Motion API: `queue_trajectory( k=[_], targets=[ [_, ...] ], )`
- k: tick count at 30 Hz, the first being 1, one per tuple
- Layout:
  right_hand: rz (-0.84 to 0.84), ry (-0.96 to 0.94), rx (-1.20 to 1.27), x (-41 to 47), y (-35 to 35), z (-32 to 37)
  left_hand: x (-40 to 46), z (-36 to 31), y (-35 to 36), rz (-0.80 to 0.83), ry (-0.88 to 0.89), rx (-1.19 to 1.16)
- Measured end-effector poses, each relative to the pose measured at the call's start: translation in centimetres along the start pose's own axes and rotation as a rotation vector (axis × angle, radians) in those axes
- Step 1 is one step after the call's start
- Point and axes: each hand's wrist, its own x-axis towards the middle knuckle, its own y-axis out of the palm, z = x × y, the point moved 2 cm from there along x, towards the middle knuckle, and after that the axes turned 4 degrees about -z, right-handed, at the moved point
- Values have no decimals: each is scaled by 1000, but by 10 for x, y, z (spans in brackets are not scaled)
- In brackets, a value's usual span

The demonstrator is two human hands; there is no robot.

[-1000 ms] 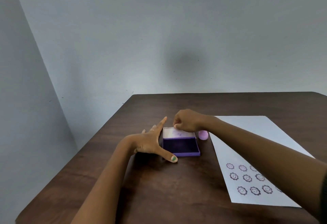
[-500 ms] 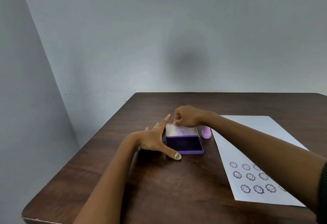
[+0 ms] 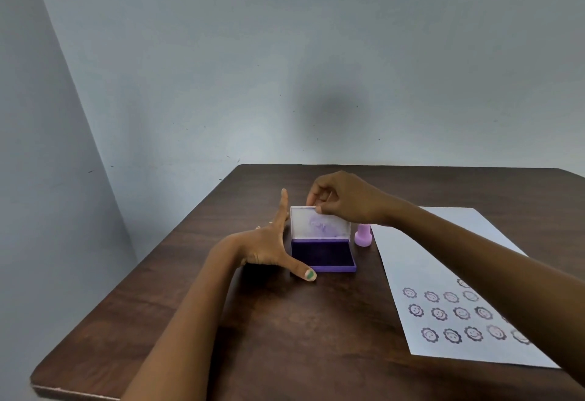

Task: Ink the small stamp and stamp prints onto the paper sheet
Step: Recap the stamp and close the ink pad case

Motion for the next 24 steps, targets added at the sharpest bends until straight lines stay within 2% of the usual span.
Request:
queue_trajectory(
  k=[13, 19, 24],
  targets=[
    [-34, -93, -82, -60, 27, 19, -2, 3, 0, -16, -13, 116],
    [-68, -61, -116, -65, 40, 13, -5, -2, -1, 6, 34, 147],
    [-126, -114, -98, -60, 26, 12, -9, -6, -4, 25, 97, 61]
  ],
)
